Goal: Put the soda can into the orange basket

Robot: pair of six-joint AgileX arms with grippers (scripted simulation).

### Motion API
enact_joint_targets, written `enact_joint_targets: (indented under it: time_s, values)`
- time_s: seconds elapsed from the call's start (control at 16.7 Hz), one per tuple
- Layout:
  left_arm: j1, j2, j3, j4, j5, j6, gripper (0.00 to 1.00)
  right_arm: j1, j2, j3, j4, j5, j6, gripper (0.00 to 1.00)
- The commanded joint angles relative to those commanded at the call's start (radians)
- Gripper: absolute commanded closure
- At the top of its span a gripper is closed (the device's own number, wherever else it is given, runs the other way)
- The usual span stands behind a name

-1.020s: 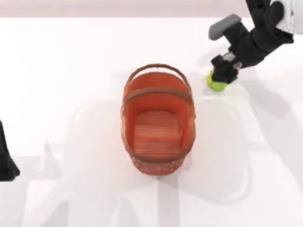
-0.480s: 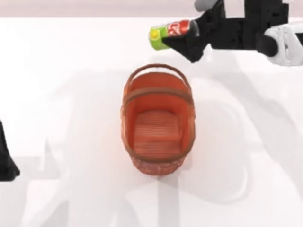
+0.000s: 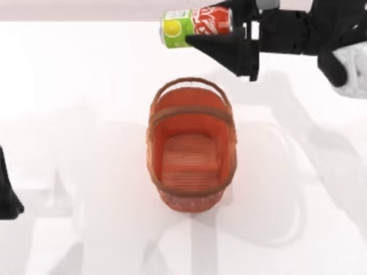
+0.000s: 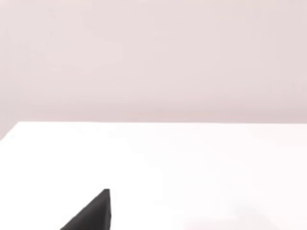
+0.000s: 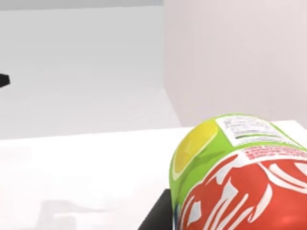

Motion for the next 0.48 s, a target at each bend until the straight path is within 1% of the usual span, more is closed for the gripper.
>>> enact_joint_targets:
  time_s: [0.06, 0.12, 0.48]
  values:
    - [0.0, 0.0, 0.0, 0.0, 0.0, 0.0, 0.0, 0.001, -0.007, -0.006, 0.017, -0.012, 0.004, 1.0]
    - [0.0, 0.0, 0.0, 0.0, 0.0, 0.0, 0.0, 0.002, -0.01, -0.008, 0.023, -0.016, 0.006, 1.0]
    - [0.0, 0.0, 0.0, 0.0, 0.0, 0.0, 0.0, -0.001, 0.008, -0.009, 0.037, -0.017, 0.006, 1.0]
